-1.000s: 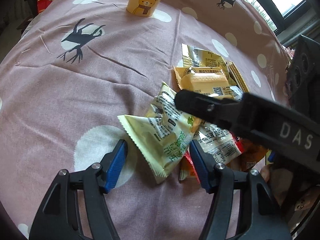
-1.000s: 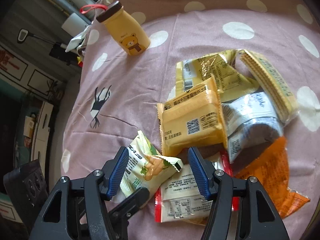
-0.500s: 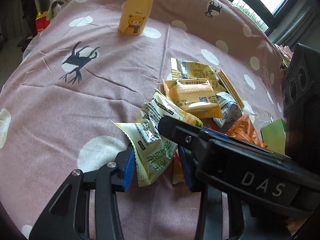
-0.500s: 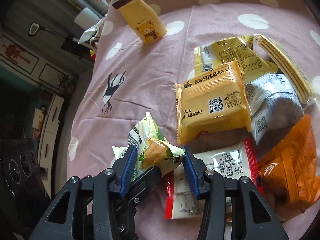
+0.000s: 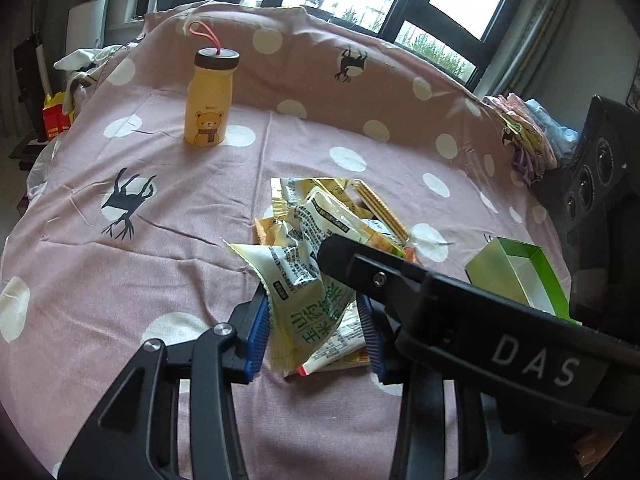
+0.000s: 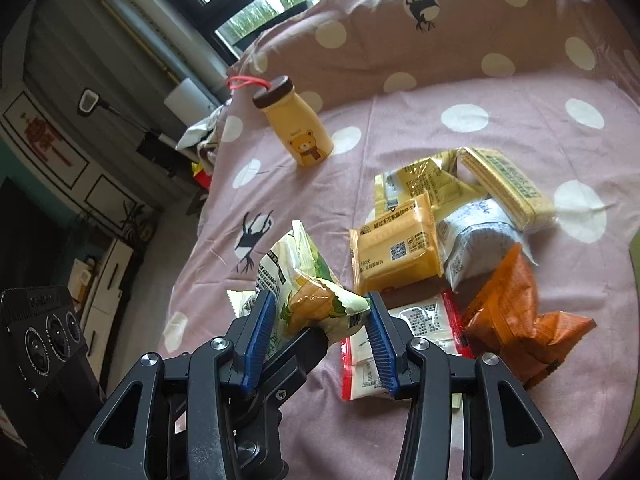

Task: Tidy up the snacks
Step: 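Lift the rice cracker bag with the right tool over the green box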

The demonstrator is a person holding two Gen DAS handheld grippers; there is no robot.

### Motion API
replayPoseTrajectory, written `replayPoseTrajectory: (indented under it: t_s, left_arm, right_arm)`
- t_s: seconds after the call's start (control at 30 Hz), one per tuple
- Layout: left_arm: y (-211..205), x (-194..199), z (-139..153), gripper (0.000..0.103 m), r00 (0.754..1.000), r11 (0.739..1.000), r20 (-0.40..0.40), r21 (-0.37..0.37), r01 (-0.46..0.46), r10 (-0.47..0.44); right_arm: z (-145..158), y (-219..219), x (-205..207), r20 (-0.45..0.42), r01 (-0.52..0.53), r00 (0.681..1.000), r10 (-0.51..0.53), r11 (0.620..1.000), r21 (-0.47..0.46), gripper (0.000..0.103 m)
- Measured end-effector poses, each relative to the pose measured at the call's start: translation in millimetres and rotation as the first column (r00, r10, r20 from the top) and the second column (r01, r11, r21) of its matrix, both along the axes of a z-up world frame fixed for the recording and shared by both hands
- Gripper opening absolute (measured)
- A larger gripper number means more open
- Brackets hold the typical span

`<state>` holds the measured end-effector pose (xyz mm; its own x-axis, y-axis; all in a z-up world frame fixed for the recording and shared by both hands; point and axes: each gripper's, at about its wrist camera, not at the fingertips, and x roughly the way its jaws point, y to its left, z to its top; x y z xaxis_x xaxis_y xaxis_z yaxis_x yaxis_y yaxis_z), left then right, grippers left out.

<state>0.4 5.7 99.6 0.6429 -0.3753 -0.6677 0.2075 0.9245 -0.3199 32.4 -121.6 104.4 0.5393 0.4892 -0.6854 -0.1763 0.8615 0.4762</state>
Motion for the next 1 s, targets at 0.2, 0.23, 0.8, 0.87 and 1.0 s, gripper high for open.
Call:
replayPoseTrajectory:
  t_s: [0.2, 0.23, 0.8, 0.87, 1.0]
  left_arm:
    - [-18.0, -8.4, 5.6, 0.04, 0.997, 0.998, 0.035, 0.011, 0.062, -0.063]
    - [-19.3, -8.8, 7.1, 0.04, 0.997, 0.998, 0.04, 0.005, 0.061, -0.061]
    - [-97.5, -29.7, 49.0, 0.04, 0.956, 0.98, 0.214, 0.025, 0.198, -0.199]
    - [-110.5, -29.4, 51.6, 0.04, 0.95, 0.975, 0.219, 0.036, 0.22, -0.223]
    - [-135.7, -31.8, 55.9, 0.04, 0.934, 0.963, 0.232, 0.065, 0.263, -0.27]
  right_arm:
    - [9.0, -17.2, -23.2, 0.055, 0.092, 0.994, -0.091, 0.996, -0.015, 0.049]
    - [9.8, -20.0, -24.1, 0.053, 0.096, 0.994, -0.096, 0.995, -0.015, 0.049]
    - [51.6, -87.9, -59.2, 0.178, 0.224, 0.959, -0.22, 0.974, -0.006, 0.049]
    - [54.6, -99.5, -63.8, 0.186, 0.25, 0.951, -0.247, 0.968, 0.003, 0.049]
    - [55.3, -125.2, -71.1, 0.177, 0.306, 0.935, -0.309, 0.951, 0.041, 0.049]
